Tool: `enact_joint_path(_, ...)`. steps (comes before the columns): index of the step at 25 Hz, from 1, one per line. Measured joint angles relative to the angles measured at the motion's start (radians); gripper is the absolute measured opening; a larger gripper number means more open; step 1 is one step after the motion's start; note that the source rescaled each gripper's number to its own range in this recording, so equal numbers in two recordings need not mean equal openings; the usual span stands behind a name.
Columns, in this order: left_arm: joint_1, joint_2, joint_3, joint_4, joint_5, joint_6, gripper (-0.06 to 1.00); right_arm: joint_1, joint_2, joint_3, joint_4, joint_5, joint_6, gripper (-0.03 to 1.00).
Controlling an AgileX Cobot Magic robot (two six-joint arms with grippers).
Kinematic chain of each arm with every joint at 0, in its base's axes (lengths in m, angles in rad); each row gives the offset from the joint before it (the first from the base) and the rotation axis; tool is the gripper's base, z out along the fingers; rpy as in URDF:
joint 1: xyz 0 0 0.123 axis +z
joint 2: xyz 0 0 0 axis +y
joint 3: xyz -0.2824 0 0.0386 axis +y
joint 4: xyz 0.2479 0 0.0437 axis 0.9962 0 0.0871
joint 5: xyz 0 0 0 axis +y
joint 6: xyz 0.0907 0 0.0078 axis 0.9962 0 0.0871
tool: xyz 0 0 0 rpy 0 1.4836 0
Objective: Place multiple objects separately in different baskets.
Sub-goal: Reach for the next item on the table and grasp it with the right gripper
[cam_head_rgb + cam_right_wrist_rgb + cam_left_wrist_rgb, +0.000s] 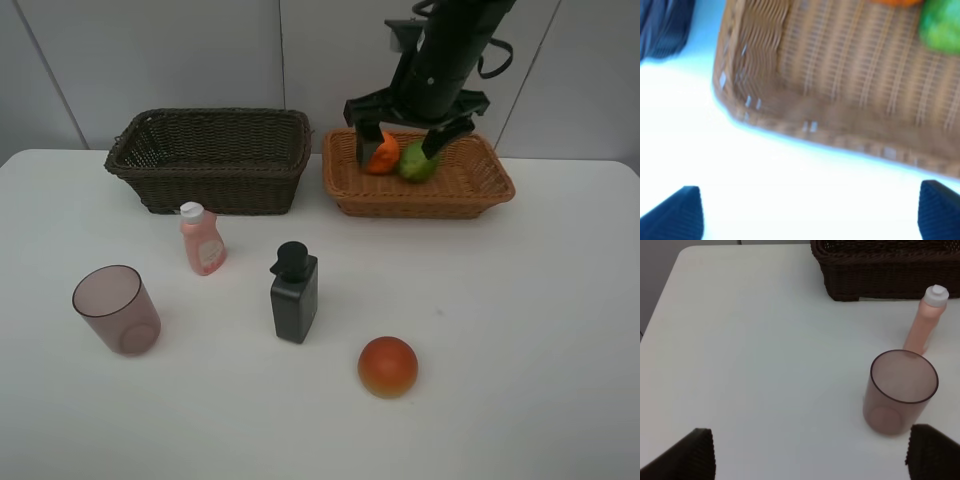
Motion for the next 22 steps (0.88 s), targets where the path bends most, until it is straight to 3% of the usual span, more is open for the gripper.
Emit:
enact_joint_path(3,0.000,0.000,0.000,0.000,0.000,0.000,0.98,0.020,-0.089,0.135,-0.001,-0.003,-0.128,0.81)
enact_joint_path(6,0.000,0.000,0.000,0.000,0.000,0.000,0.98,0.039,-0.165,0.283,0.019,-0.025,-0.329,0.81)
enact_joint_path(12,0.000,0.000,0.000,0.000,0.000,0.000,0.98,0.041,-0.267,0.520,0.121,-0.076,-0.870,0.81)
enact_joint_path(15,0.000,0.000,0.000,0.000,0.000,0.000,0.98,0.041,-0.294,0.600,0.156,-0.109,-1.086,0.81)
enact_joint_path(19,0.000,0.000,0.000,0.000,0.000,0.000,0.98,0.065,-0.299,0.662,0.204,-0.150,-1.272,0.81)
enact_joint_path(22,0.000,0.000,0.000,0.000,0.000,0.000,0.98,0.106,-0.299,0.700,0.225,-0.218,-1.345,0.81)
